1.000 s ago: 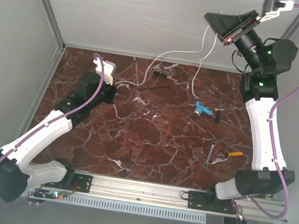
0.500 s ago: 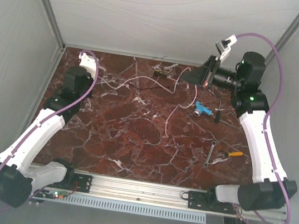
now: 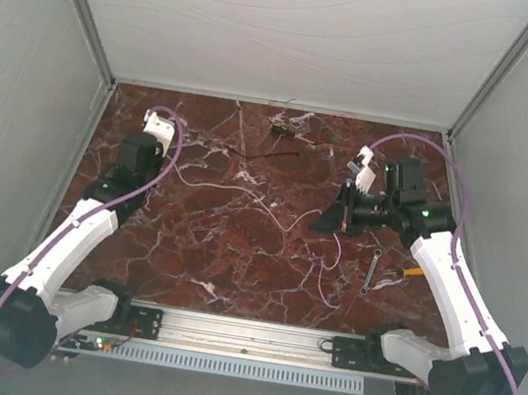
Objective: Zip-tie the wires
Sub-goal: Straighten the cable at the center of the board.
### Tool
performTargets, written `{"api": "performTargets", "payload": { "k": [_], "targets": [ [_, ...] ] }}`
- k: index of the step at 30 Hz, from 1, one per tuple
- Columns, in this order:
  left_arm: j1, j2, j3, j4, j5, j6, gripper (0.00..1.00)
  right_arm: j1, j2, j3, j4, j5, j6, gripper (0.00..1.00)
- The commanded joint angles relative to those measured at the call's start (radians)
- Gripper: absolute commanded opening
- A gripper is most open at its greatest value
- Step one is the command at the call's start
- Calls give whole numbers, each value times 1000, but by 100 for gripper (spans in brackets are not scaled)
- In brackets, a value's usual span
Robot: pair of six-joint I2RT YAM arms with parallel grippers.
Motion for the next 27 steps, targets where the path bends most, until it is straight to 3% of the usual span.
{"api": "performTargets", "payload": {
  "k": [1, 4, 10, 19, 27],
  "targets": [
    [5, -54, -35, 60, -41, 56, 0, 35, -89, -60, -102, 35, -44, 0],
    [5, -77, -76, 83, -48, 97, 0, 65, -109, -121, -105, 7, -27, 0],
    [4, -78, -152, 116, -33, 181, 0, 198, -124, -293, 41, 5, 67, 0],
    [4, -4, -230, 186, -51, 322, 0, 201, -53, -387, 132, 31, 53, 0],
    [10, 148, -231, 220, -70, 334, 0, 203, -45, -433, 231, 89, 108, 5]
  ]
}}
